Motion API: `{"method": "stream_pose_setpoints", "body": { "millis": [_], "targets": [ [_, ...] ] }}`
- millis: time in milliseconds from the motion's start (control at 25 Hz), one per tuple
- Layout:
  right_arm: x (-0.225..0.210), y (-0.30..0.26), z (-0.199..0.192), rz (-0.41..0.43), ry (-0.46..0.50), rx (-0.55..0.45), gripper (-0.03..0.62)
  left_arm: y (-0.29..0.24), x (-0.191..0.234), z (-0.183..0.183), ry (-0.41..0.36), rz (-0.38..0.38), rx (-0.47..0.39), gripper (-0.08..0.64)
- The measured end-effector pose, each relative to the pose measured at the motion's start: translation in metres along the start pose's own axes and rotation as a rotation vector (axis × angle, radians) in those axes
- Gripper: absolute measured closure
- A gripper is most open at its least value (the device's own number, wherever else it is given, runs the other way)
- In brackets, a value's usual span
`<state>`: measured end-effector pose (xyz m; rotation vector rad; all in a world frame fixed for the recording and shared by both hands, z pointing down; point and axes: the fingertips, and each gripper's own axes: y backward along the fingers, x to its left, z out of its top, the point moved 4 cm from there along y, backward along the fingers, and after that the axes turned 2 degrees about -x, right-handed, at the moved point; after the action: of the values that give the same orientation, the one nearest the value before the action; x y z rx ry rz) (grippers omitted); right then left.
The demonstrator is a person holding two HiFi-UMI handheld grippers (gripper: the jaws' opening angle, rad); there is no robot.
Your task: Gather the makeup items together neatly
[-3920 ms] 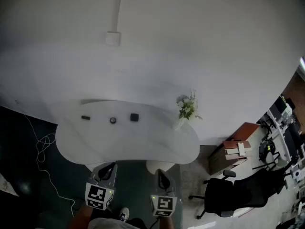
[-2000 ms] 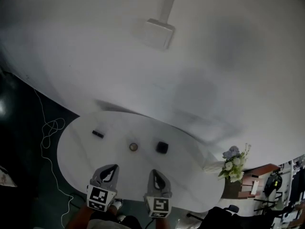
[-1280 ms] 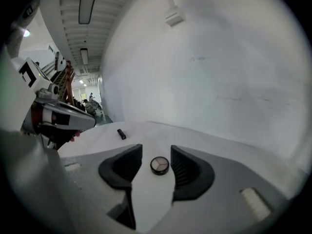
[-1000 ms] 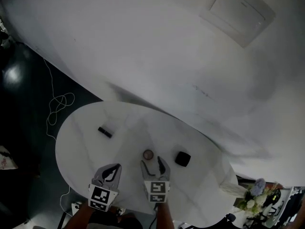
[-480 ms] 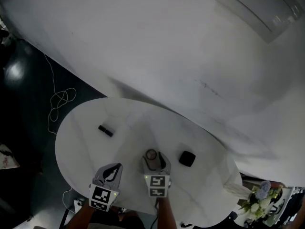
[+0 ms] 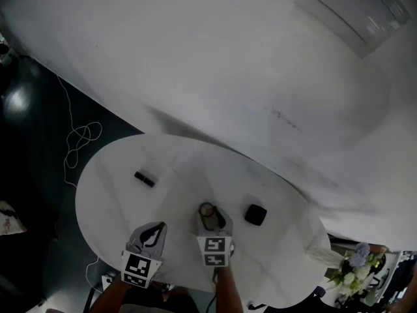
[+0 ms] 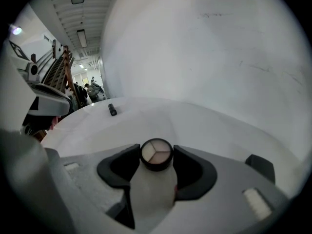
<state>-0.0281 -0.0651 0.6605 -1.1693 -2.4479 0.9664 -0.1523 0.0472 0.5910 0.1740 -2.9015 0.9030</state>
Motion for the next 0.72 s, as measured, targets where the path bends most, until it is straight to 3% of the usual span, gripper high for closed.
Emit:
{"method": "stream_pose_setpoints", "body": {
  "millis": [360,720],
  "targets": [
    [0.0,0.036,0.033,-0.053,0.0,-0.077,0.377,0.006,0.004,0.022,-0.022,-0.019,-0.04,0.549],
    [-0.015,0.1,0.042,-0.173,-0.047,-0.141,0.377,0.007,-0.027,0.049,-0.078,-0.12,-0.085,0.549]
  ]
}}
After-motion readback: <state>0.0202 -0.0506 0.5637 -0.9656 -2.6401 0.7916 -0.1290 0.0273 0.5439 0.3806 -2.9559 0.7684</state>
